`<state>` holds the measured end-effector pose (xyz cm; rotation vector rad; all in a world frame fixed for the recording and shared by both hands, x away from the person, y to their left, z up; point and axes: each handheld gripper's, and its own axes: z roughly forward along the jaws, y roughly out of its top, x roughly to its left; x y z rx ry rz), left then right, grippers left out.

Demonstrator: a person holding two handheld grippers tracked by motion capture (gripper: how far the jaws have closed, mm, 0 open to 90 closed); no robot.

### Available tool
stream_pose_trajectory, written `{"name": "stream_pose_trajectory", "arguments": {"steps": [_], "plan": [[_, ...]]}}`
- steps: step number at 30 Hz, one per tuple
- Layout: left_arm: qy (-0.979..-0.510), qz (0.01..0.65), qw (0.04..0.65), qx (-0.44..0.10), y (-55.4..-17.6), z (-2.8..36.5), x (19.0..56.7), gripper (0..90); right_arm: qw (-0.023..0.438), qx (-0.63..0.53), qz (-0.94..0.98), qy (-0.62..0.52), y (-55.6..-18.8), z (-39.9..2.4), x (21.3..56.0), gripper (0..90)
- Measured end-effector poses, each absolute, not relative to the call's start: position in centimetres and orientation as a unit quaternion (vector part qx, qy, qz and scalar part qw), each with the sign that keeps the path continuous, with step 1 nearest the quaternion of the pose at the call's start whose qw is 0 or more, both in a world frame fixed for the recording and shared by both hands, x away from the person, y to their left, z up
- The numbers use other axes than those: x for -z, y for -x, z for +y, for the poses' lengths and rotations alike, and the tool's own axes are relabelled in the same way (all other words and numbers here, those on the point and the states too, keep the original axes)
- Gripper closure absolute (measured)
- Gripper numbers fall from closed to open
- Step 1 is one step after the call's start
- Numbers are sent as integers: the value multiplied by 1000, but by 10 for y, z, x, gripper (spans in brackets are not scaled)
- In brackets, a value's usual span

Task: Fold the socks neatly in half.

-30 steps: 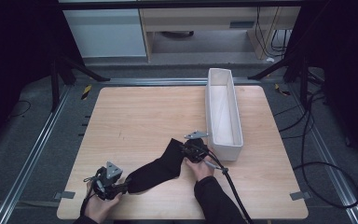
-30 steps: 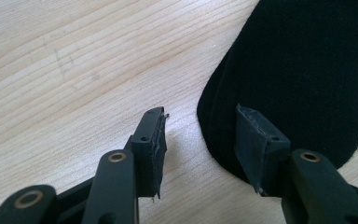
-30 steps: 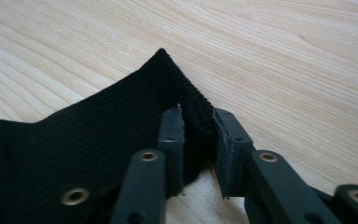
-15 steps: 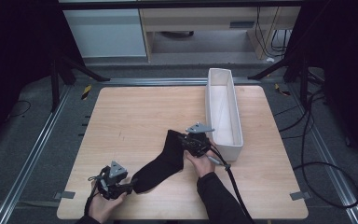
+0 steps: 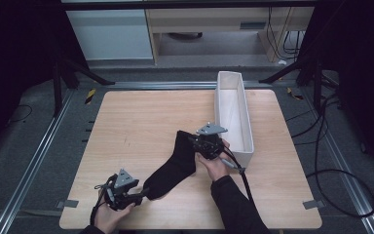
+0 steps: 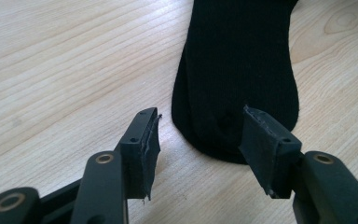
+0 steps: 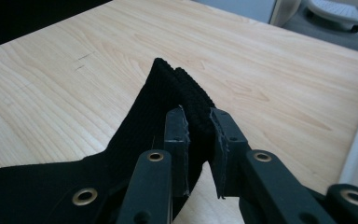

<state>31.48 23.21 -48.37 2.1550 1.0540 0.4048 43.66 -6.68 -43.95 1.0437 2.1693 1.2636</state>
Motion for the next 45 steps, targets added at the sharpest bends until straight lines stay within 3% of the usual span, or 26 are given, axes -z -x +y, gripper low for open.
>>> {"name": "stream_pose_trajectory", "arguments": {"steps": [7,25,45], "plan": [[-836,395,348,-155,-312,228,483,458,230,-449,782,-367,-436,-70,431,782],[-849,382,332,-154,-323,215,492,529,175,-470,812,-298,-396,-30,435,780],[-851,379,329,-152,-323,214,494,558,114,-461,842,-256,-361,8,479,778]]}}
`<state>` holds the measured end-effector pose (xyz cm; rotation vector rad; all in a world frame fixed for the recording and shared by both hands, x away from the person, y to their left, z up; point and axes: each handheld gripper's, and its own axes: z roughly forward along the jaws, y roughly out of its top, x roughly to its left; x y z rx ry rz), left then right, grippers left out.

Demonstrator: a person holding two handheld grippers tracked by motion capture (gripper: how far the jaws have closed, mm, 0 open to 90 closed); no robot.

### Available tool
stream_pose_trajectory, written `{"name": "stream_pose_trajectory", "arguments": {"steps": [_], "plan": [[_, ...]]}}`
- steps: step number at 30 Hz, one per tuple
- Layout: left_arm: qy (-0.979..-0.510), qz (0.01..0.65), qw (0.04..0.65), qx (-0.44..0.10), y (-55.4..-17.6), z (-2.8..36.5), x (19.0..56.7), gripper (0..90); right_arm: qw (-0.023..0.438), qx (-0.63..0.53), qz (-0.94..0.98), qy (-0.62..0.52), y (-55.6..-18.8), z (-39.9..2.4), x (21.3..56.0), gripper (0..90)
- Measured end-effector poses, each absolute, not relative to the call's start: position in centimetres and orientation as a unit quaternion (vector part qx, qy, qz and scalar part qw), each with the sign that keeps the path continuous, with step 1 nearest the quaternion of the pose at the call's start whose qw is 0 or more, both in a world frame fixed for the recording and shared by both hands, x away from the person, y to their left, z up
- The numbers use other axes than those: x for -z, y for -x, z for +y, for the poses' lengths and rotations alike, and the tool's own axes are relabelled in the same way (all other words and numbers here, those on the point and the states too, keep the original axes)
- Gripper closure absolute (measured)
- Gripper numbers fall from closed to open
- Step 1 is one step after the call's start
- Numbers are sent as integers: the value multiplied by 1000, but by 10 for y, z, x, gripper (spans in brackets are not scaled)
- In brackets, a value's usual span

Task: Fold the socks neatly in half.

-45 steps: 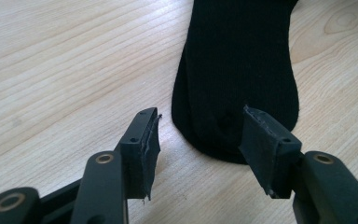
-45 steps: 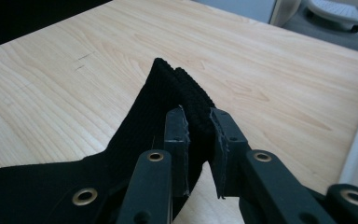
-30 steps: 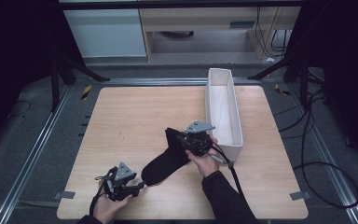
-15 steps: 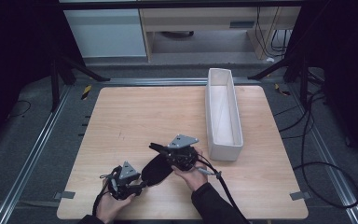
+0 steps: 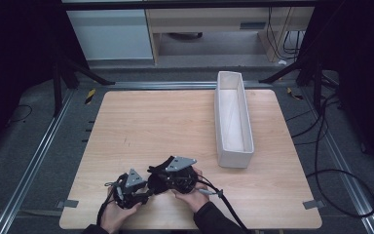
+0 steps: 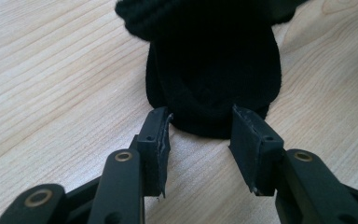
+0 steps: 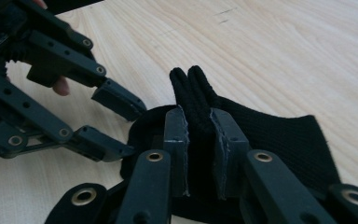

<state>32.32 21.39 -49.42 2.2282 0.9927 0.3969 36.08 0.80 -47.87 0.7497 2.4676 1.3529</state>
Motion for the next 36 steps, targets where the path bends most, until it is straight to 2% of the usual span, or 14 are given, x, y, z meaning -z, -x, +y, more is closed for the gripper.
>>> {"name": "stream_pose_trajectory", "arguments": {"steps": [11,19,26,32,36], "plan": [[-852,381,327,-149,-324,213,495,558,100,-466,844,-247,-348,7,488,772],[-848,386,330,-151,-322,218,493,548,73,-464,842,-263,-347,7,498,723],[-832,408,341,-161,-320,236,487,536,66,-479,836,-260,-342,3,489,629],[-828,414,341,-167,-320,242,485,535,74,-504,820,-261,-343,-2,472,625],[-826,416,341,-168,-320,242,484,533,65,-484,829,-273,-348,-1,482,631]]}}
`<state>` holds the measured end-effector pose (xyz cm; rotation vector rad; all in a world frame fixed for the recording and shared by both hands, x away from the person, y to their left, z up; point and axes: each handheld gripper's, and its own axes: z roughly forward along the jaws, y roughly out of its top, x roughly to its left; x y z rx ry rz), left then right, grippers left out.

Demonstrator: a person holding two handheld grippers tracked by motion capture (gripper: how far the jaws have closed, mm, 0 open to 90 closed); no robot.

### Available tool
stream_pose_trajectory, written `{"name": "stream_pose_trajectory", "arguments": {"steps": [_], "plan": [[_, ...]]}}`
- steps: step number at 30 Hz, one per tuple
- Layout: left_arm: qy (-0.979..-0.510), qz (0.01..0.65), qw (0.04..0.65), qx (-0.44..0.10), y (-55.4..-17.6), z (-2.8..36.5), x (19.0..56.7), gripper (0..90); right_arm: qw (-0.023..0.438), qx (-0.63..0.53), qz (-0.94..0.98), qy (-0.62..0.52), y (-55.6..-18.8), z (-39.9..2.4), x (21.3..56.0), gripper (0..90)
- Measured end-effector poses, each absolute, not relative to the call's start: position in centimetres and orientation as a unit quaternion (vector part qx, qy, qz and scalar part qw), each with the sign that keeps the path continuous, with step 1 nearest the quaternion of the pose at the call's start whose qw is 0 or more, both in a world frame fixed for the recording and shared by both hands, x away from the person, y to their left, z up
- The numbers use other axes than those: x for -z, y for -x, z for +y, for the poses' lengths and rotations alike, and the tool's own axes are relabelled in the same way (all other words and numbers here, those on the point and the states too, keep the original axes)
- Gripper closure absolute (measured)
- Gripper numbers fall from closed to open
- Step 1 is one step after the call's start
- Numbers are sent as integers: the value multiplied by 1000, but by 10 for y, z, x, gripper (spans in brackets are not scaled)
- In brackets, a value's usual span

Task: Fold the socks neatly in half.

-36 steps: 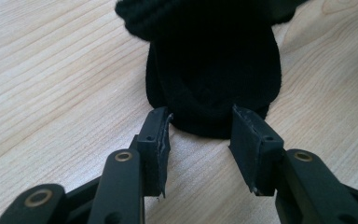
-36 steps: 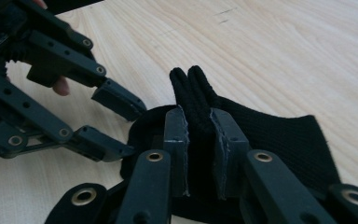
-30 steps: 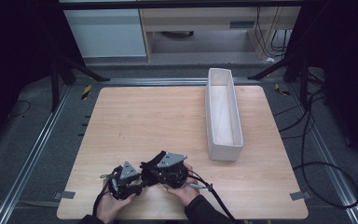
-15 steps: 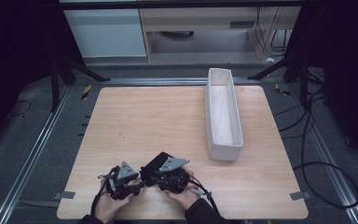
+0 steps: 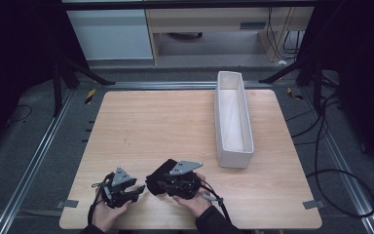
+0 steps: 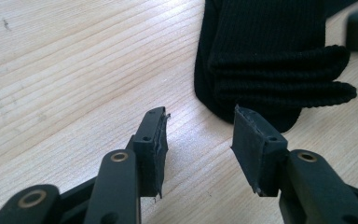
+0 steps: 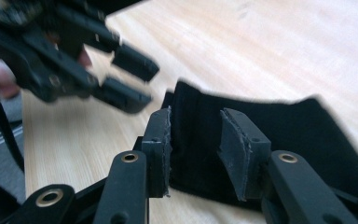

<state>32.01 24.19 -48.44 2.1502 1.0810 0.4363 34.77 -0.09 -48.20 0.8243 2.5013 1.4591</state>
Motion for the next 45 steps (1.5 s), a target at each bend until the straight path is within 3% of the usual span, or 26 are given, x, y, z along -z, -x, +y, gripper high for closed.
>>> {"name": "stream_pose_trajectory", "arguments": {"steps": [4,13,25,29,32,40,45], "plan": [[-826,417,341,-168,-320,242,485,532,51,-475,836,-270,-346,4,493,634],[-829,413,338,-166,-321,240,486,528,24,-454,852,-261,-345,13,500,870],[-836,408,329,-160,-326,233,493,526,35,-467,851,-237,-346,18,484,876],[-833,413,329,-164,-326,236,491,525,18,-448,860,-242,-346,21,495,865],[-822,426,338,-168,-326,241,488,525,16,-452,858,-244,-347,20,493,803],[-794,441,377,-182,-327,243,465,479,68,-485,827,-277,-360,-8,468,627],[-807,417,377,-180,-339,231,458,474,101,-471,817,-317,-380,-30,465,600]]}}
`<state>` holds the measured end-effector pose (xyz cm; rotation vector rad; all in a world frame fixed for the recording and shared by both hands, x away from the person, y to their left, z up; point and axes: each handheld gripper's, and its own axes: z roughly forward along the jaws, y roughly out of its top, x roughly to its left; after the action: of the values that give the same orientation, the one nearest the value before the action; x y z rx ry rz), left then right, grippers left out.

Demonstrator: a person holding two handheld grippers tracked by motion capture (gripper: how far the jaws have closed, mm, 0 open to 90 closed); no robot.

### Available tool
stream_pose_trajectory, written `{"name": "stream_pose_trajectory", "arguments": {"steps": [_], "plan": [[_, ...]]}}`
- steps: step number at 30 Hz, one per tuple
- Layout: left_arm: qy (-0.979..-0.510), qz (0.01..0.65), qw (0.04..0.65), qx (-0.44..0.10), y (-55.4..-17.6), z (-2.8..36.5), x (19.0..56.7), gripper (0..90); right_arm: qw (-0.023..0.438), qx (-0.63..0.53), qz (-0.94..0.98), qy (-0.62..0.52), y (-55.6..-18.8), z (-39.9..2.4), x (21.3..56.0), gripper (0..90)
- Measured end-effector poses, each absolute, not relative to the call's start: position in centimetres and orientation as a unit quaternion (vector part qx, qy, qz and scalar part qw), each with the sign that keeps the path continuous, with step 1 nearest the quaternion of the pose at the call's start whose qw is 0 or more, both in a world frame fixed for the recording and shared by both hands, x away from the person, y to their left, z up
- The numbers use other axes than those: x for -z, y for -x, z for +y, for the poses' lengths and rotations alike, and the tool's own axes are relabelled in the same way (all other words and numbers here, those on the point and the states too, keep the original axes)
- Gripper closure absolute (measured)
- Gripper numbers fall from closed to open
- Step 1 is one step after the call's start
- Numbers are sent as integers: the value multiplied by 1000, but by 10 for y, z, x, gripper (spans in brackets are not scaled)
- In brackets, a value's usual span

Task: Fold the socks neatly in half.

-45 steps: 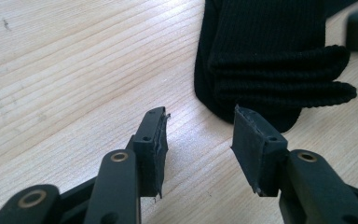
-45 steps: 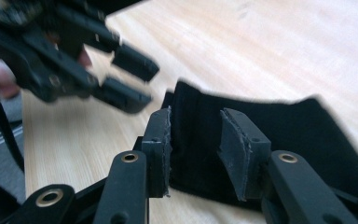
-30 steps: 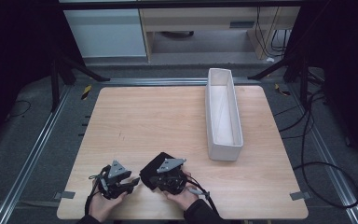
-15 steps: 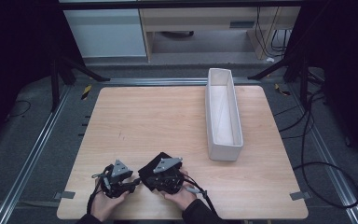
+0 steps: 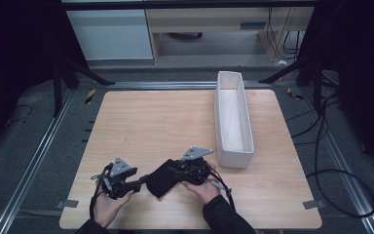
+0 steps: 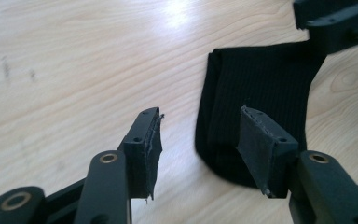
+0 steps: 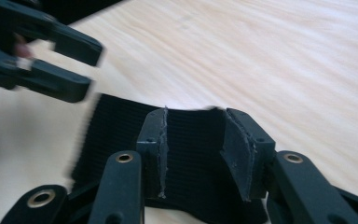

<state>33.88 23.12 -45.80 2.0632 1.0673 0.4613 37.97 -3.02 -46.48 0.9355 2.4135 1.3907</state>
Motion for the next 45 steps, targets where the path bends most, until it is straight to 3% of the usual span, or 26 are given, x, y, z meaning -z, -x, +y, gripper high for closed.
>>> {"name": "stream_pose_trajectory", "arguments": {"steps": [6,16,27,37,45], "plan": [[-818,416,363,-163,-354,224,466,472,120,-451,818,-336,-393,-47,472,645],[-825,414,353,-155,-349,226,476,475,107,-419,838,-333,-392,-49,499,841],[-827,408,350,-163,-347,224,476,486,114,-454,826,-314,-393,-31,488,851],[-829,403,353,-161,-346,223,477,488,116,-431,835,-322,-406,2,507,886],[-828,393,368,-157,-337,225,467,477,117,-458,820,-321,-404,-17,487,816]]}}
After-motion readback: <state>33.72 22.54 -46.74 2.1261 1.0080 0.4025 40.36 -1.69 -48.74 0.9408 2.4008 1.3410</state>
